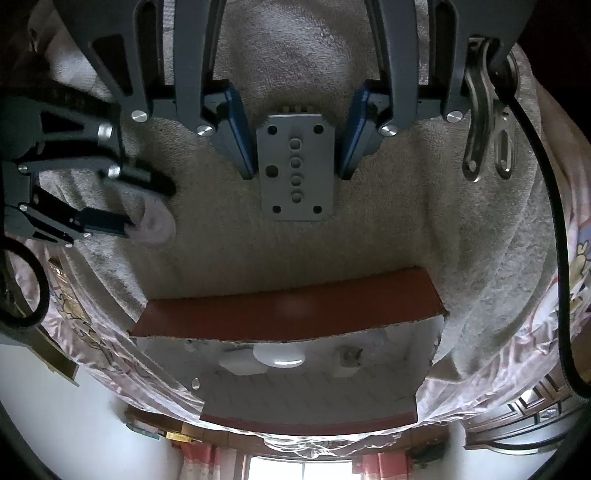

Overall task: Organize rigid objects
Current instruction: 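Carry the grey plate and lilac piece over the box with both tools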

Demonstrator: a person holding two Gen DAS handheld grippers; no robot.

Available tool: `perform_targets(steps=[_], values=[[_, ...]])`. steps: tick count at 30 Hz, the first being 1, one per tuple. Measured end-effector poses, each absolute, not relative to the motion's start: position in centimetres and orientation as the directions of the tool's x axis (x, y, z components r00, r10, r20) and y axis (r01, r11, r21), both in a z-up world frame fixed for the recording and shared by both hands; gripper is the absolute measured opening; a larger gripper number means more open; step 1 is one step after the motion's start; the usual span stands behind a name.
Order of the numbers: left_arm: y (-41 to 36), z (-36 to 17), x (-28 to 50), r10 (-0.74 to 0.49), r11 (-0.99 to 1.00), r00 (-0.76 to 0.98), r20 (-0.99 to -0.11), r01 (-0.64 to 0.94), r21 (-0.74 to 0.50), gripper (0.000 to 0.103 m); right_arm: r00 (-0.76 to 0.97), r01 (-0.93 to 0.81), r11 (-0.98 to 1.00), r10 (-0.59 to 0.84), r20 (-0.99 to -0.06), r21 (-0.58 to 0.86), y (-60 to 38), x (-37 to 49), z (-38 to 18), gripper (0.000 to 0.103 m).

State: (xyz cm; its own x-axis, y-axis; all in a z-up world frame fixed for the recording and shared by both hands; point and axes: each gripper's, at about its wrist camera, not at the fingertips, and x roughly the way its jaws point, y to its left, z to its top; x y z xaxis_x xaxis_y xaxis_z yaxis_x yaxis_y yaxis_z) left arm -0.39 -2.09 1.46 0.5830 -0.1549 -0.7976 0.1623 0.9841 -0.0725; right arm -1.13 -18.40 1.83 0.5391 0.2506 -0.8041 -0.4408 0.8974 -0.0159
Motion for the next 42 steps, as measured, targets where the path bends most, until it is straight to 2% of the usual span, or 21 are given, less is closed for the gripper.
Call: perform_targets(steps=[1,2,8,20,27,30,34,35,39,42], values=[[-2.0,1.5,-0.4,-0.159,0.984,0.584,-0.796,0.163,-0.077,0.045,0.542,-0.434,0.901,0.25,-0.802,-0.013,-18.5,-1.1,1.9,0.033],[-2.0,1.6,-0.5,-0.164,0.983,0.586,-0.794,0.163,-0.082,0.045,0.543,-0.426,0.905,0.251,-0.801,-0.005,-18.7,-1.0,2.0,0.028],[-1.5,2.6,-0.7,-0.186,0.981,0.608,-0.772,0.163,-0.108,0.045,0.535,-0.398,0.912,0.319,-0.782,0.1,-20.5,-0.5,2.5,0.014],[-1.2,4.9,-0.4,-0.184,0.982,0.659,-0.729,0.155,-0.107,0.045,0.573,-0.432,0.895,0.368,-0.732,0.112,-20.4,-0.8,4.2,0.008],[-1.0,4.7,-0.1,-0.19,0.981,0.655,-0.731,0.15,-0.12,0.045,0.534,-0.451,0.888,0.348,-0.77,0.089,-19.4,-0.3,3.0,0.009],[-0.9,4.4,0.0,-0.19,0.982,0.65,-0.736,0.143,-0.126,0.045,0.528,-0.434,0.896,0.339,-0.779,0.096,-19.6,0.1,2.6,0.023],[-0.6,4.2,0.0,-0.191,0.981,0.648,-0.737,0.138,-0.134,0.045,0.56,-0.393,0.915,0.312,-0.768,0.085,-20.5,0.2,2.8,0.057],[-0.6,4.1,0.0,-0.191,0.981,0.646,-0.739,0.135,-0.136,0.045,0.577,-0.381,0.922,0.295,-0.762,0.068,-20.6,0.1,3.0,0.063],[-0.5,3.8,0.1,-0.192,0.981,0.64,-0.744,0.131,-0.141,0.045,0.597,-0.394,0.918,0.287,-0.749,0.039,-20.5,-0.1,3.4,0.067],[-0.5,3.8,0.1,-0.192,0.981,0.64,-0.744,0.131,-0.14,0.045,0.603,-0.435,0.899,0.259,-0.754,-0.039,-19.4,-0.1,3.3,0.069]])
